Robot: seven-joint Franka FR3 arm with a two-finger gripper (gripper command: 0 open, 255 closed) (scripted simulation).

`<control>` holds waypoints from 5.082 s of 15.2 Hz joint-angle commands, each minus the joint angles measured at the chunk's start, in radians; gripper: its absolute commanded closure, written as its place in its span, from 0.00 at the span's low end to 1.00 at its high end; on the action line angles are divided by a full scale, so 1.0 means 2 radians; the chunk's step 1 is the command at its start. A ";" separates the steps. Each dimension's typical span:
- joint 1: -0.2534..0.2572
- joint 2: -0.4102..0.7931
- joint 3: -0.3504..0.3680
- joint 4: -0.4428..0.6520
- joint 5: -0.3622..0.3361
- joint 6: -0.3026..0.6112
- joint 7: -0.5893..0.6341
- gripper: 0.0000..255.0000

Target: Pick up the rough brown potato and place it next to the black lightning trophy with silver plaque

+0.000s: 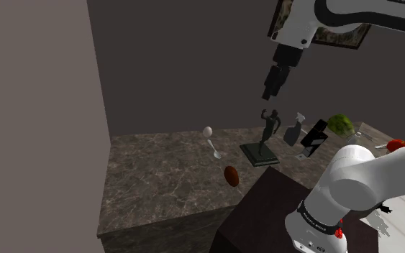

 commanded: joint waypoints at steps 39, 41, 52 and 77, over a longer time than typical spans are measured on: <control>-0.127 0.502 0.133 -0.173 -0.328 0.516 0.573 0.00; -0.125 0.516 0.124 -0.172 -0.345 0.528 0.585 0.00; -0.122 0.536 0.112 -0.170 -0.367 0.543 0.600 1.00; -0.140 0.394 0.157 -0.199 -0.237 0.454 0.489 1.00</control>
